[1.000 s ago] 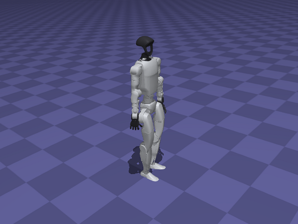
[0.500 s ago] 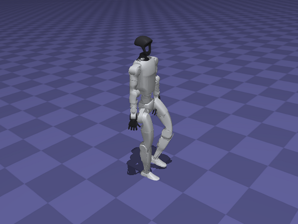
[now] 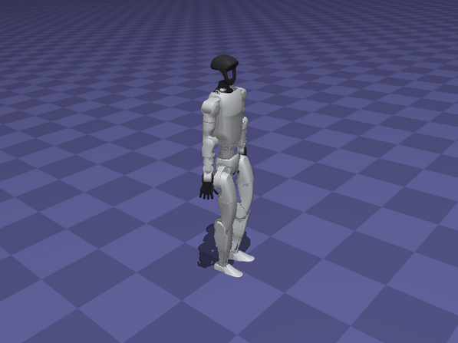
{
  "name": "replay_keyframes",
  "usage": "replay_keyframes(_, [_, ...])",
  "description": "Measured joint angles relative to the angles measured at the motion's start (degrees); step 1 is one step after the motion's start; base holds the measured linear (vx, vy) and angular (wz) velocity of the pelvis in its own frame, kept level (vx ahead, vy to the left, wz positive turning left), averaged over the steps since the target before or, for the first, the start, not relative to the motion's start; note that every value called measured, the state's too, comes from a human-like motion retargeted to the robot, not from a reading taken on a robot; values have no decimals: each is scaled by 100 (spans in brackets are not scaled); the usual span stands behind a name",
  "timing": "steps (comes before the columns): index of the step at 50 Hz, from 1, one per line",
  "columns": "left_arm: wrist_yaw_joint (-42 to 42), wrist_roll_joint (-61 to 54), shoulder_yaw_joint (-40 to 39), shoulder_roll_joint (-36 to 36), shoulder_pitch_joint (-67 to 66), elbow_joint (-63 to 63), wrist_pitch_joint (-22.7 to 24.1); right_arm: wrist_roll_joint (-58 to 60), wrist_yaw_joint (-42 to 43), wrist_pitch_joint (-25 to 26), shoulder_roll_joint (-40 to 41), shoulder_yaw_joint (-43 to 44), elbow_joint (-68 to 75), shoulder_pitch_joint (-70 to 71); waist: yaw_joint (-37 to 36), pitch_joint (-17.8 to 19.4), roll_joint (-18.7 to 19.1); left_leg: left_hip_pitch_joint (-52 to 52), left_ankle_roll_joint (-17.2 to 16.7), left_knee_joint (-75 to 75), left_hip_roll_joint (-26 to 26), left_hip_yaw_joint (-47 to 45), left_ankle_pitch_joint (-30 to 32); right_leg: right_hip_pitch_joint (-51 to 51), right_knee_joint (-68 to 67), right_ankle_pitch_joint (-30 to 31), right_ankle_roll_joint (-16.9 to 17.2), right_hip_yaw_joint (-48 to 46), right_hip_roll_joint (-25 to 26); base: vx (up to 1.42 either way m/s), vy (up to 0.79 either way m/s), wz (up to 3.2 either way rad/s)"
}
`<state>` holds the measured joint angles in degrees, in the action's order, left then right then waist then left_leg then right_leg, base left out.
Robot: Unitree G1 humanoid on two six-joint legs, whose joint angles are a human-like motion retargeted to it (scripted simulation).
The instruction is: In place motions
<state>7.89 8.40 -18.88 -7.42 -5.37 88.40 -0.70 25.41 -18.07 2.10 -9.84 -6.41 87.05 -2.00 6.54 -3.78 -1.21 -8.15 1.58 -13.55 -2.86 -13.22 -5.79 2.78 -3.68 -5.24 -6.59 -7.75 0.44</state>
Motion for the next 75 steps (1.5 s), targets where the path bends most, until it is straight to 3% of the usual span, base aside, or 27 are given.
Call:
replay_keyframes(5, [-6,9,50,-52,133,-37,-9,-87,-22,-14,50,8,-25,37,204,-30,82,244,-93,627,70,98,95,8,-21,-45,50,-224,29,-3,-8,22])
replay_keyframes(20, [22,-7,120,-41,292,-300,31,-13,-58,-63,105,-20,-201,-1,130,-93,106,543,91,1024,-50,189,20,52,-497,-370,348,-413,-99,3,-6,-8])
replay_keyframes(24, [41,9,112,-32,271,-277,33,-1,-25,-76,95,-12,-242,-9,222,-61,227,545,145,1012,51,335,-12,336,-1248,-384,473,-510,-115,0,-6,5])
replay_keyframes(28, [16,43,108,-41,298,-222,29,-64,-20,-66,90,23,-244,9,203,-19,359,523,184,1023,223,322,-12,973,-2476,63,726,-450,-139,-4,-5,-17])
replay_keyframes(33, [13,39,87,-42,301,-178,29,-72,-13,-74,76,41,-252,-27,135,-3,526,471,236,1055,436,246,14,1969,-4264,-128,588,-632,-221,-5,-4,-25])
replay_keyframes(40, [28,43,97,-97,349,-144,28,-337,-104,-82,52,173,-236,7,-755,93,13,640,347,1213,97,-824,-27,2844,-5609,-236,392,439,258,-6,-4,-114])
replay_keyframes(42, [17,56,136,-102,331,-126,29,-539,-176,-98,72,262,-233,-41,-368,119,241,572,342,1151,282,-393,13,2946,-5675,-187,460,90,191,0,-1,190])
replay_keyframes(43, [6,55,160,-81,305,-110,31,-623,-180,-90,78,288,-231,-89,176,167,606,462,315,1052,567,226,57,3027,-5724,-149,465,-531,71,2,0,272])
replay_keyframes(50, [3,75,131,-48,287,-40,27,-424,-66,-71,-14,214,-107,-121,180,134,570,493,293,1024,532,238,26,2568,-4872,63,507,-322,70,0,0,24])
replay_keyframes(57, [40,139,200,-20,241,48,16,-261,43,-40,-22,185,-4,-174,250,61,469,550,244,984,369,365,-24,1195,-2651,360,649,-107,100,5,3,21])
replay_keyframes(59, [62,183,219,-25,219,75,10,-274,50,-38,-9,179,8,-186,249,1,348,573,238,977,212,358,-50,741,-1829,126,699,-111,26,10,6,11])
replay_keyframes(61, [79,236,237,-41,184,97,3,-279,51,-35,12,157,22,-194,123,-92,232,593,216,981,97,232,-80,386,-1201,-308,553,-289,-68,12,8,-40])
replay_keyframes(63, [88,284,259,-53,157,130,-12,-258,36,-24,38,143,42,-190,-39,-211,116,586,185,990,-4,79,-95,207,-685,-355,456,-341,-157,8,9,-55])
replay_keyframes(75, [41,289,504,61,355,49,-29,-113,-29,-120,159,44,-383,102,0,-152,129,479,102,968,-34,47,24,5,124,33,467,-339,-138,-5,8,1])
